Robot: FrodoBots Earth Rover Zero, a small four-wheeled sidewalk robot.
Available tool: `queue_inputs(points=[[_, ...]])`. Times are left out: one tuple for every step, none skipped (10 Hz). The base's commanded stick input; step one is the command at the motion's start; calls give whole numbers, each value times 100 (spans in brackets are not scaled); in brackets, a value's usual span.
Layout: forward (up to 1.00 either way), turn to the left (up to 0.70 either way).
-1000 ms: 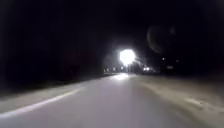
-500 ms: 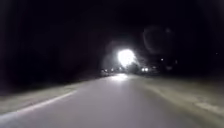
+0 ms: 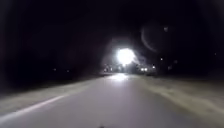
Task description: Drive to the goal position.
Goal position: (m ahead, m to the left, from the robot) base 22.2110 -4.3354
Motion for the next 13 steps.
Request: queue_inputs(points=[[100, 0], [100, 0], [100, 0], [100, 0], [100, 0], [100, 0], [100, 0], [100, 0], [100, 0], [100, 0], [100, 0], [100, 0], [100, 0]])
